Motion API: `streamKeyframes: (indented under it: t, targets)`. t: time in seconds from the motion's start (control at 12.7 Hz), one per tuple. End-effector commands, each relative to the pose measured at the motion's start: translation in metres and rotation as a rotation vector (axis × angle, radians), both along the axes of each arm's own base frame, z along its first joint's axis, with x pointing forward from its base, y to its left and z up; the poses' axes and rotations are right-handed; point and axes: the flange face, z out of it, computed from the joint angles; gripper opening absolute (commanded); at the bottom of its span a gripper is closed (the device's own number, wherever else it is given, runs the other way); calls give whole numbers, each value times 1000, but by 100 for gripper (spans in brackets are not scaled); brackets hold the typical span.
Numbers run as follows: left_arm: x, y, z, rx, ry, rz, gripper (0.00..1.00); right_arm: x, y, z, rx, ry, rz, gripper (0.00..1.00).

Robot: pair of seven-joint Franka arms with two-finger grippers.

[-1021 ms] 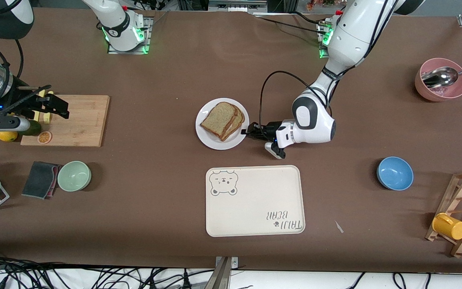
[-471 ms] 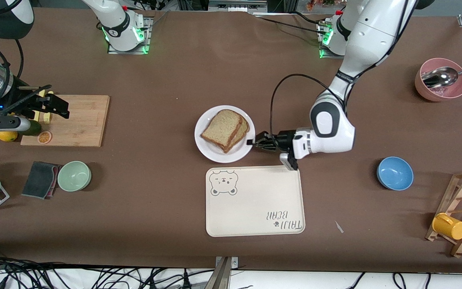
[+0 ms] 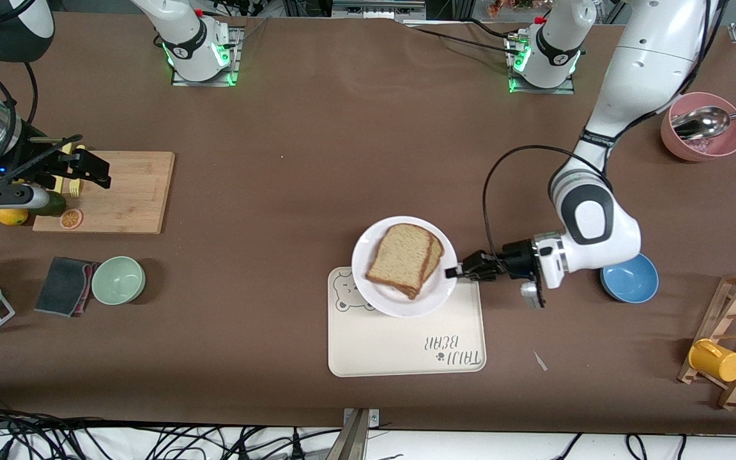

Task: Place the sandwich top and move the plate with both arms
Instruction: 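Slide the plate with the left gripper onto the bear tray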

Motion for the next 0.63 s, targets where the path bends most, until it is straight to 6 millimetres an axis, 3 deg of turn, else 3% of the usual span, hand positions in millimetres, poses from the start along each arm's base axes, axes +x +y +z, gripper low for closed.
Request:
streamKeyframes:
  t: [0.0,0.16,0.55]
  targets:
    - [29,0,-9,-56,29,40,0,-9,-2,6,-10,-1,15,100]
    - [53,4,-14,-72,49,80,0,-9,-3,6,-9,7,14,100]
    - [84,10,-49,-55,33,142,0,-11,-2,5,-11,17,15,100]
